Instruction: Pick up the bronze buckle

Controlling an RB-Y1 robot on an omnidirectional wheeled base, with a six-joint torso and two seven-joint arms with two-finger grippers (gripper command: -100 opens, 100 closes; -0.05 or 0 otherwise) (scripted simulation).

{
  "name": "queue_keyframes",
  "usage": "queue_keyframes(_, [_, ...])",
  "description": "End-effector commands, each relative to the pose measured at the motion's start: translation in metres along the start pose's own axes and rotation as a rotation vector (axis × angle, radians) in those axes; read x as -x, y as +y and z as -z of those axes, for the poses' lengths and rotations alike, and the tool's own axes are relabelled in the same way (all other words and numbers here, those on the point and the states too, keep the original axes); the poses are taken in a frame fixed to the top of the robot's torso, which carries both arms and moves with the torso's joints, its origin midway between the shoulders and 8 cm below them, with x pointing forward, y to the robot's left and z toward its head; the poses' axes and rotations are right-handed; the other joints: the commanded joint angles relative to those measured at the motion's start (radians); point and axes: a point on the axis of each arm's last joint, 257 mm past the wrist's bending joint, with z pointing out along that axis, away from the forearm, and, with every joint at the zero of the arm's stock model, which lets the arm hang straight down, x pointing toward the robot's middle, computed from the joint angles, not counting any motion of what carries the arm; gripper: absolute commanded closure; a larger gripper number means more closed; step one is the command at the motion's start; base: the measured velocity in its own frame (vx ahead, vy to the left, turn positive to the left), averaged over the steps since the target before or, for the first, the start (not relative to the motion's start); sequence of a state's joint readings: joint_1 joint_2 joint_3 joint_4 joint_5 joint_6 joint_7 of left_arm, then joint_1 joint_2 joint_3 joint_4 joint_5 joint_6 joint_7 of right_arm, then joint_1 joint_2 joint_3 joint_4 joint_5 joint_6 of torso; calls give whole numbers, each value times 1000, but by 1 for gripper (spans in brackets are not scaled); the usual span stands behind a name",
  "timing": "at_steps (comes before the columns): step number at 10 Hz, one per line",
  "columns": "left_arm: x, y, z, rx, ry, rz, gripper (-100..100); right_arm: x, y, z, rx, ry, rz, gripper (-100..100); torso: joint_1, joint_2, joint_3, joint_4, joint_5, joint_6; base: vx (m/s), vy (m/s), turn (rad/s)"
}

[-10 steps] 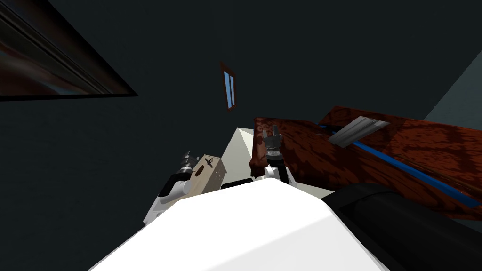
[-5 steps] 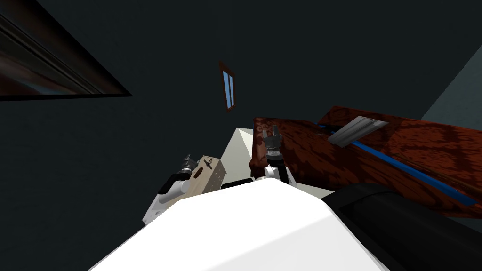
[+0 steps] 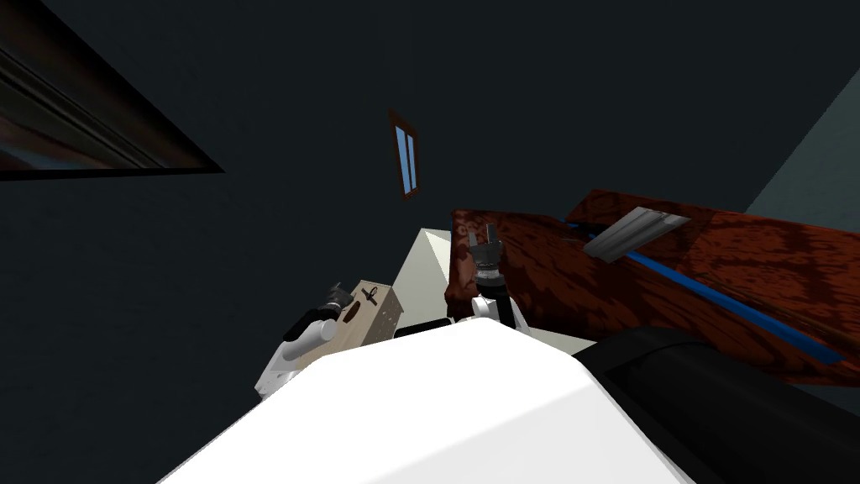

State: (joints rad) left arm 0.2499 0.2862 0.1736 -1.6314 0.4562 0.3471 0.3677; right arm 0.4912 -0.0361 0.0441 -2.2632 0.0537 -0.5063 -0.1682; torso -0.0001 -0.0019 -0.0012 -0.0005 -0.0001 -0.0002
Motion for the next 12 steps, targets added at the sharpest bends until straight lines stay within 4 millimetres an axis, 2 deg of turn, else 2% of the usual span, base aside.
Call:
queue_keyframes(1, [14,11,-3,41,-26,21,-100,0,0,0,0,0,0,0,0,0,0,0,0,0,26,-1,-16])
queue_keyframes(4, [45,32,-10,139,-98,97,-100,0,0,0,0,0,0,0,0,0,0,0,0,0,30,-5,-27])
queue_keyframes(7, [65,50,-10,206,-149,140,-100,0,0,0,0,0,0,0,0,0,0,0,0,0,31,-2,-17])
queue_keyframes(8, [79,57,-11,237,-183,182,-100,0,0,0,0,0,0,0,0,0,0,0,0,0,29,2,-29])
queue_keyframes(9, [81,62,-9,257,-190,182,-100,0,0,0,0,0,0,0,0,0,0,0,0,0,24,2,-16])
queue_keyframes(10, [94,69,-9,290,-225,224,-100,0,0,0,0,0,0,0,0,0,0,0,0,0,27,0,-27])
queue_keyframes(11, [95,73,-8,306,-231,225,-100,0,0,0,0,0,0,0,0,0,0,0,0,0,25,0,-13])
queue_keyframes(12, [105,80,-6,344,-262,264,-100,0,0,0,0,0,0,0,0,0,0,0,0,0,33,-6,-27])
